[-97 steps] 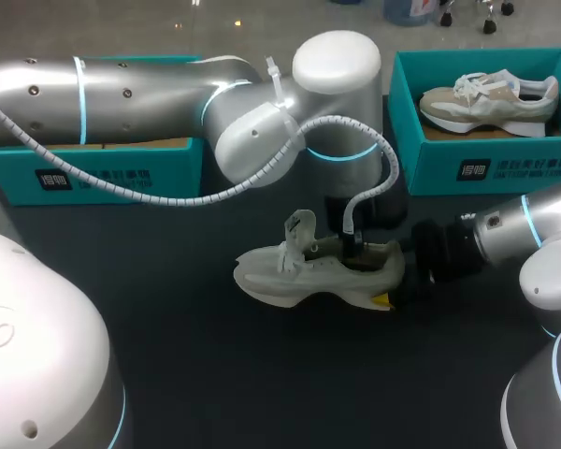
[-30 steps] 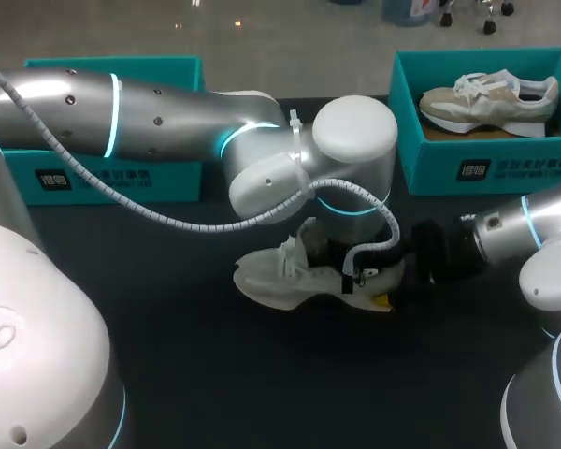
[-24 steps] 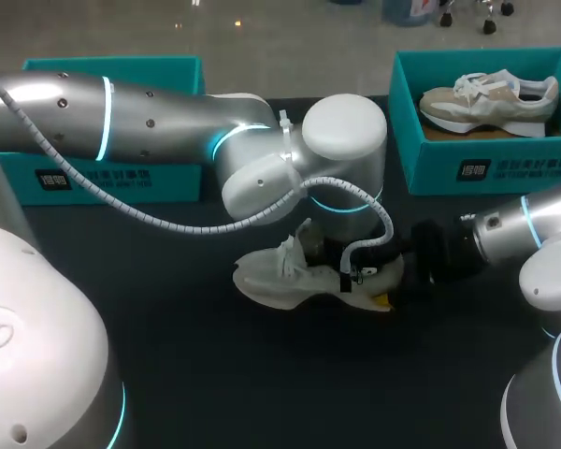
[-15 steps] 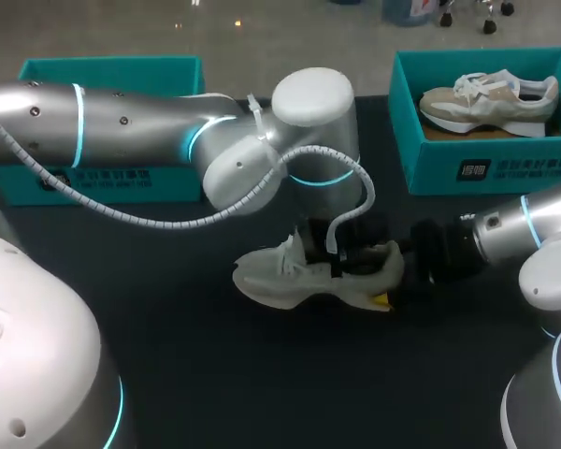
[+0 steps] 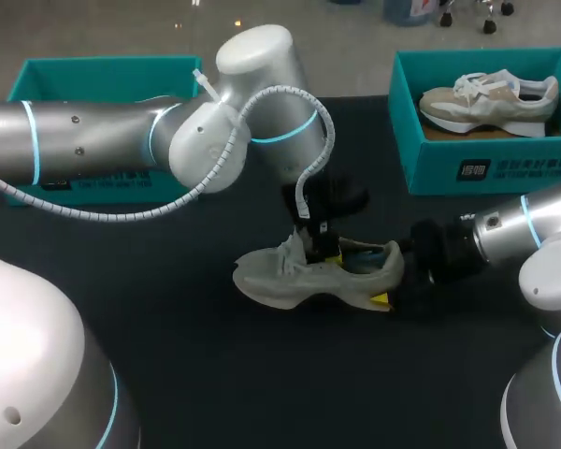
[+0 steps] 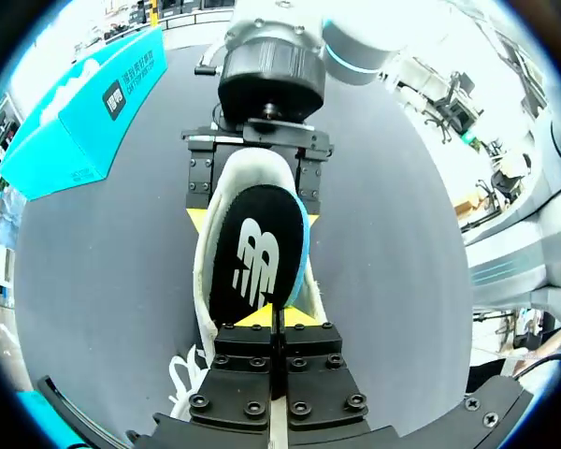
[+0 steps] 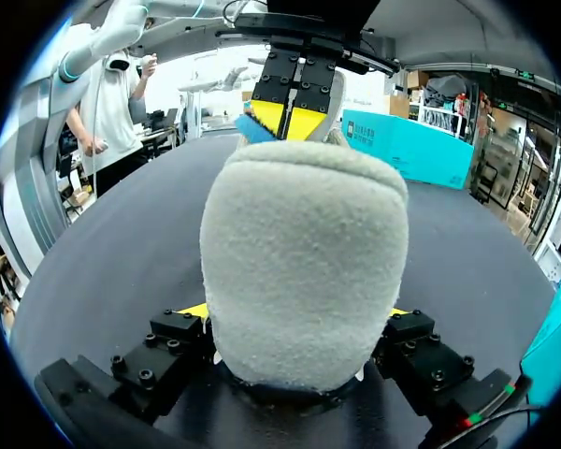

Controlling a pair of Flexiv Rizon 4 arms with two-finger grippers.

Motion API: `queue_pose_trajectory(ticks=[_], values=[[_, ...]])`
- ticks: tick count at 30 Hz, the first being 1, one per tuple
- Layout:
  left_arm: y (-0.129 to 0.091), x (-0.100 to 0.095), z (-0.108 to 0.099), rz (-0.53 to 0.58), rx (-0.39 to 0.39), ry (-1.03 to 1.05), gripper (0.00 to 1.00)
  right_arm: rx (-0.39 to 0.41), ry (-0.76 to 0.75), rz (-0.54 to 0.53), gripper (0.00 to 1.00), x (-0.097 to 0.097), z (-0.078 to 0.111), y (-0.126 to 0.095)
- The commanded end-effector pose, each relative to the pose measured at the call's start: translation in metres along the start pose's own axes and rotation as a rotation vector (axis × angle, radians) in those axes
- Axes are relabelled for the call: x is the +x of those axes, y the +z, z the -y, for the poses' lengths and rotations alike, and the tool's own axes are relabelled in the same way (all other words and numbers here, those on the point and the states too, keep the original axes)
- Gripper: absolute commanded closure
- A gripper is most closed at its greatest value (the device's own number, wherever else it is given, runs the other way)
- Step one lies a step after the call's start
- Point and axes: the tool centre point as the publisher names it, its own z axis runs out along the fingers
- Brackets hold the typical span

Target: Take the shoe out of the shoebox, open the shoe tongue, remove and reinsert the insole, then place the shoe into the shoebox

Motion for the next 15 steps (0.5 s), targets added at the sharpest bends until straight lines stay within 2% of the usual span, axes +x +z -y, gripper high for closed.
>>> queue_pose_trajectory(ticks=[1, 15], values=[[-0.018, 0.003, -0.001, -0.019, 0.095, 0.027, 1.00, 0.004, 0.000, 0.002, 1.00, 0.000, 0.003, 0.003], [-0.030, 0.010, 0.039, -0.034, 0.206, 0.137, 1.00, 0.004, 0.000, 0.002, 1.00, 0.000, 0.003, 0.003]])
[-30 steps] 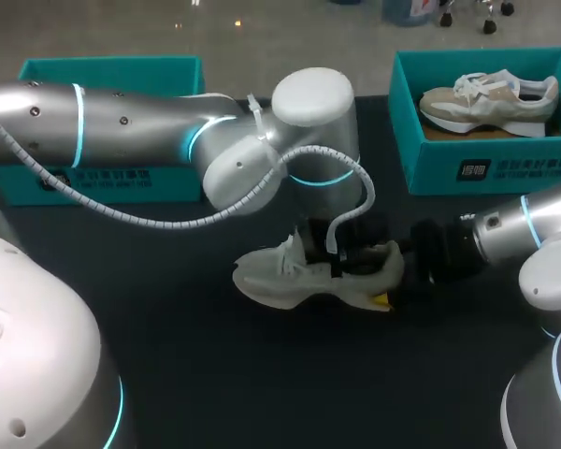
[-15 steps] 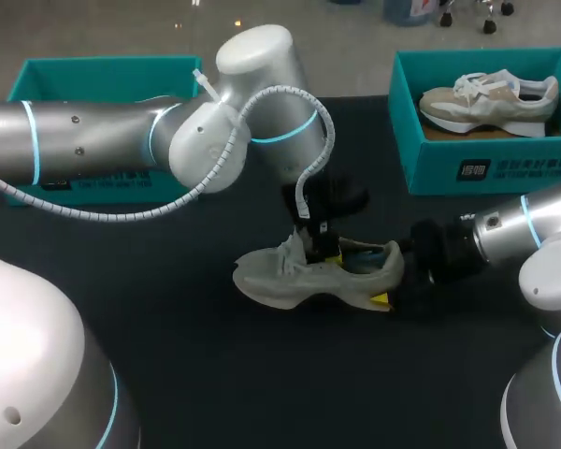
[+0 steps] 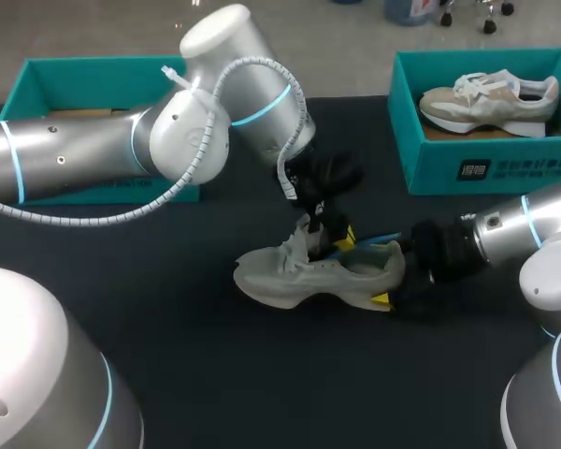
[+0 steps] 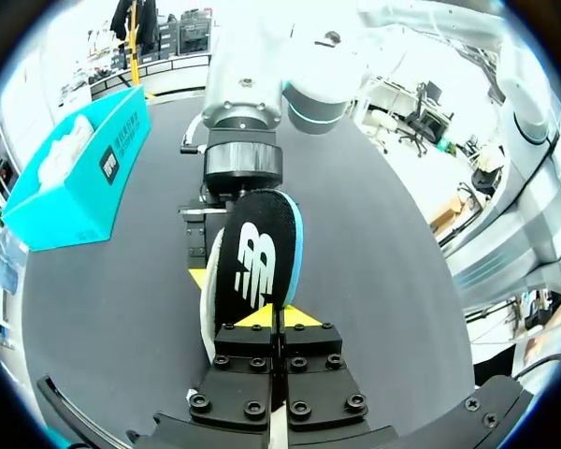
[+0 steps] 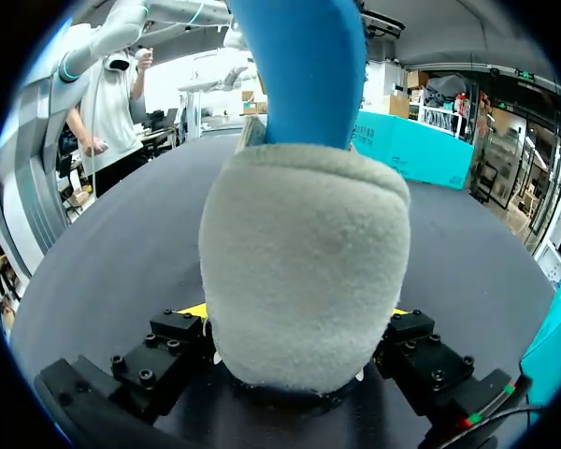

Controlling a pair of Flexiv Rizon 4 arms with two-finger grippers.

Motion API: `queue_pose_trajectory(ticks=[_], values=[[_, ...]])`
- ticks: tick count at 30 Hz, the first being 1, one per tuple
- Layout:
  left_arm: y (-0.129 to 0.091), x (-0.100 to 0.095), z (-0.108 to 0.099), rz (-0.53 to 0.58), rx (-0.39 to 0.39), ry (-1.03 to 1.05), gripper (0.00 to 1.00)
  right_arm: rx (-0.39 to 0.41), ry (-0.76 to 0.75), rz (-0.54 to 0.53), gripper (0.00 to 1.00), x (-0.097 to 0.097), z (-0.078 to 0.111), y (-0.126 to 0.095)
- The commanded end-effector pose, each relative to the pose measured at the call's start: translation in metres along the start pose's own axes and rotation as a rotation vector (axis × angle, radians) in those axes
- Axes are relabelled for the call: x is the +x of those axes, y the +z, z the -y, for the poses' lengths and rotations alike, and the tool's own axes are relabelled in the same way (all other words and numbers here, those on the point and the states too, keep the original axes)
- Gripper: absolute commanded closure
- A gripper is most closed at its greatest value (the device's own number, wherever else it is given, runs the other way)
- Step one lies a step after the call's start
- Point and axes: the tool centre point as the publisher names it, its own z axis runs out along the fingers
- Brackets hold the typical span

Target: Take the shoe out of the shoebox, open the shoe tongue, remove and reinsert the insole, then place the shoe into the shoebox

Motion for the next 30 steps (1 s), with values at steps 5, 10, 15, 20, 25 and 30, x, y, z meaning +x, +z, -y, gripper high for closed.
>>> queue_pose_trajectory(ticks=[5, 10, 15, 20, 25, 30], values=[[0.009, -0.001, 0.013, 0.000, 0.046, 0.038, 1.00, 0.004, 0.000, 0.001, 1.00, 0.000, 0.003, 0.003], [0.013, 0.002, 0.013, 0.075, 0.028, 0.045, 0.69, 0.004, 0.000, 0.001, 1.00, 0.000, 0.003, 0.003], [0.012, 0.003, 0.009, 0.170, 0.035, 0.038, 0.58, 0.004, 0.000, 0.001, 1.00, 0.000, 0.003, 0.003], [0.008, 0.003, 0.004, 0.252, 0.019, 0.026, 0.53, 0.004, 0.000, 0.001, 1.00, 0.000, 0.003, 0.003], [0.008, 0.002, -0.003, 0.276, -0.015, 0.027, 0.55, 0.004, 0.000, 0.001, 1.00, 0.000, 0.003, 0.003], [0.015, -0.002, -0.009, 0.297, -0.035, 0.035, 0.62, 0.004, 0.000, 0.001, 1.00, 0.000, 0.003, 0.003]])
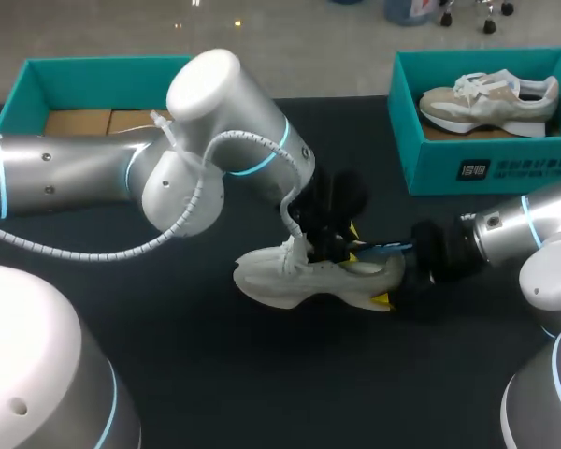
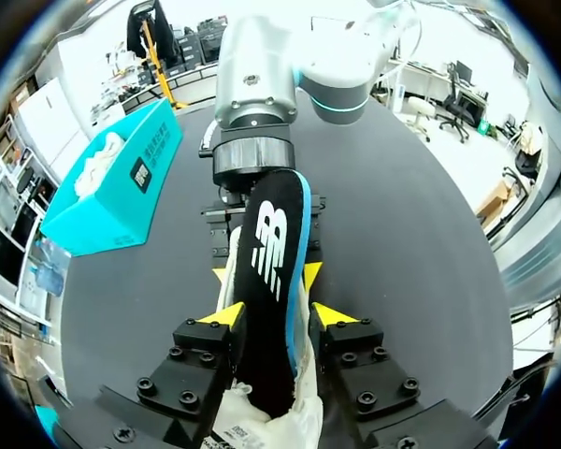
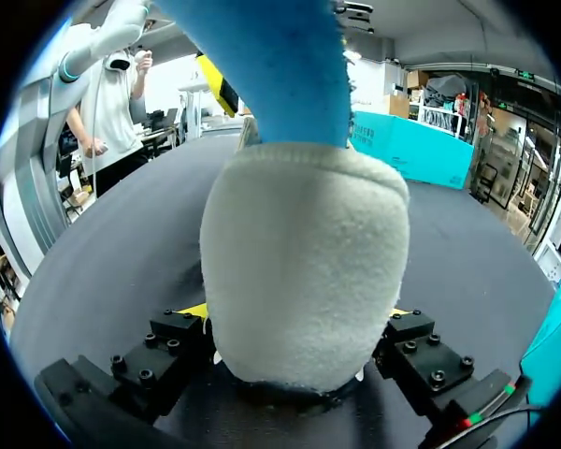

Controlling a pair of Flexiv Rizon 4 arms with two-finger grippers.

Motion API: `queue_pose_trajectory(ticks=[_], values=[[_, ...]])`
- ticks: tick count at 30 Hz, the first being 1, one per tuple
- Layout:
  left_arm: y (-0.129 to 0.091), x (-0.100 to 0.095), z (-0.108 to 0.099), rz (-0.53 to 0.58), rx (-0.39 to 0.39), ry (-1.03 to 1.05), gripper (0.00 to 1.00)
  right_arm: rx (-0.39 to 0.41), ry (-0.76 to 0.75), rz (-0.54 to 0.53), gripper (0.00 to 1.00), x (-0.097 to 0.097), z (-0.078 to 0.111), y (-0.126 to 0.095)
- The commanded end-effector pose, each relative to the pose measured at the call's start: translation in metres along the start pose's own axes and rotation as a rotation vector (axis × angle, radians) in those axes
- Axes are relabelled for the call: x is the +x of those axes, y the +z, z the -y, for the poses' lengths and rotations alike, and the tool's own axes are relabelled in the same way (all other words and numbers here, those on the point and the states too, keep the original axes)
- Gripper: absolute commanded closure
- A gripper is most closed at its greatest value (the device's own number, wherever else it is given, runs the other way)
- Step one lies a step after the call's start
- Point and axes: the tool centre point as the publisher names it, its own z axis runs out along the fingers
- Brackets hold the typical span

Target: Take the shoe out of the shoebox, open the shoe tongue, remove and reinsert the insole, then place the shoe into the shoebox

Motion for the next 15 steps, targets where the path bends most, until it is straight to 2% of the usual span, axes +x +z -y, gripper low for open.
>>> queue_pose_trajectory(ticks=[1, 4, 6, 14, 15], values=[[0.005, 0.000, -0.001, 0.027, -0.006, 0.000, 0.65, 0.004, 0.000, 0.001, 1.00, 0.000, 0.003, 0.003], [0.011, -0.001, -0.001, 0.038, -0.013, 0.007, 0.69, 0.004, 0.000, 0.001, 1.00, 0.000, 0.003, 0.003], [0.014, -0.001, -0.001, 0.047, -0.023, 0.015, 0.75, 0.004, 0.000, 0.001, 1.00, 0.000, 0.003, 0.003], [0.026, -0.002, -0.002, 0.056, -0.043, 0.026, 0.76, 0.004, 0.000, 0.001, 1.00, 0.000, 0.003, 0.003], [0.027, -0.002, -0.002, 0.057, -0.043, 0.026, 0.80, 0.004, 0.000, 0.001, 1.00, 0.000, 0.003, 0.003]])
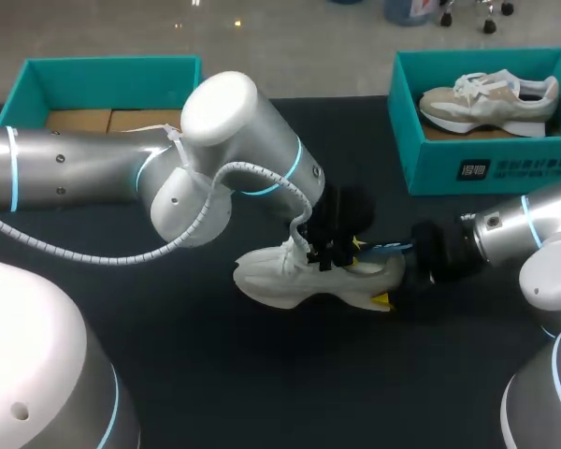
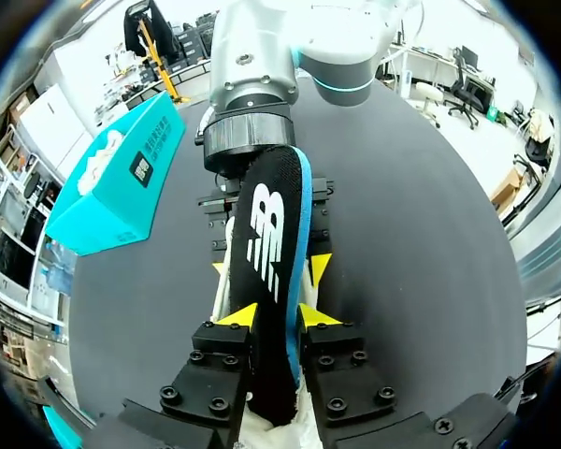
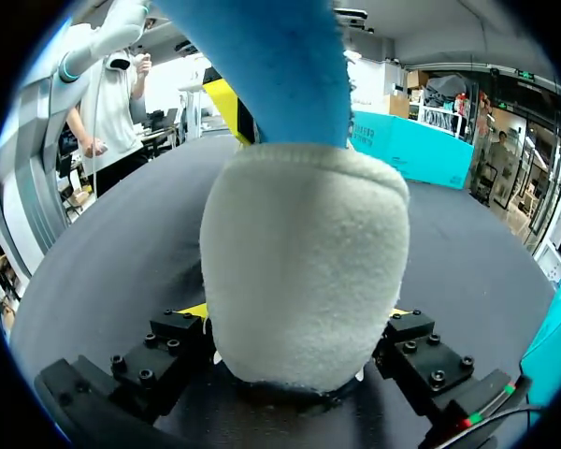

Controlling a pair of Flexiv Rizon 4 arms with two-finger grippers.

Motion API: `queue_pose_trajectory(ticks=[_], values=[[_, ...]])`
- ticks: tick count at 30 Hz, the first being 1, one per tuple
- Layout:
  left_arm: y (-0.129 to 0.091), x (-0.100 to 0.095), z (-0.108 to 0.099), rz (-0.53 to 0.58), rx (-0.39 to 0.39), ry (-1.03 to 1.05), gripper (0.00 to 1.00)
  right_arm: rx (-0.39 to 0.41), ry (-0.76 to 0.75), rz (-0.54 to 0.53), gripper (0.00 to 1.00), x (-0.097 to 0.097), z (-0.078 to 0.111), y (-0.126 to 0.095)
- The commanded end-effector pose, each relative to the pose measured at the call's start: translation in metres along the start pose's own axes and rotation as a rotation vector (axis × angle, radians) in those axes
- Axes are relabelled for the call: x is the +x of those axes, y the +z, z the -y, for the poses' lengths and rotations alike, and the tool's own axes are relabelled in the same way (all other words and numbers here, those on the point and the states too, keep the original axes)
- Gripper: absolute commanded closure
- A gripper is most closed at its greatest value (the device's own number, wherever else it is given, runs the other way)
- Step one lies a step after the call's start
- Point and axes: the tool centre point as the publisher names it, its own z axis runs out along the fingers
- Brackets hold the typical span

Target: Take the shoe out of the shoebox, open the shoe tongue, remove and reinsert the insole, then place the shoe into the shoebox

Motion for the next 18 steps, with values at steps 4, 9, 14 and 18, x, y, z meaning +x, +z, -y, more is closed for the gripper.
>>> queue_pose_trajectory(ticks=[4, 9, 14, 18], values=[[0.008, -0.001, 0.003, 0.019, 0.004, -0.006, 1.00, 0.004, 0.000, 0.001, 1.00, 0.000, 0.003, 0.003], [0.003, 0.000, 0.002, 0.036, 0.000, -0.010, 1.00, 0.004, 0.000, 0.001, 1.00, 0.000, 0.003, 0.003], [-0.018, 0.000, 0.009, 0.026, 0.054, -0.036, 1.00, 0.004, 0.000, 0.001, 1.00, 0.000, 0.003, 0.003], [-0.029, -0.004, 0.017, 0.020, 0.109, -0.054, 1.00, 0.004, 0.000, 0.001, 1.00, 0.000, 0.003, 0.003]])
